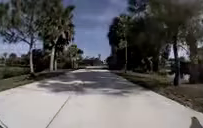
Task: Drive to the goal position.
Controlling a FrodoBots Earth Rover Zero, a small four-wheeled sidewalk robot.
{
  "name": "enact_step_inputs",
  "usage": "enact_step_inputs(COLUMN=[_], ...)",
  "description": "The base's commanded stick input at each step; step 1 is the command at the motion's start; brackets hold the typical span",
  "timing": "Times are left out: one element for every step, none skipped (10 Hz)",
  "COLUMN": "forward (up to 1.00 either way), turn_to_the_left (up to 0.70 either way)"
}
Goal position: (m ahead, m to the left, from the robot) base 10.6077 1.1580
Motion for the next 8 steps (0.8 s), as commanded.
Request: enact_step_inputs(forward=[0.85, 0.85, 0.85, 0.85, 0.85, 0.85, 0.85, 0.85], turn_to_the_left=[0.00, 0.00, 0.00, 0.00, 0.00, 0.00, 0.00, 0.00])
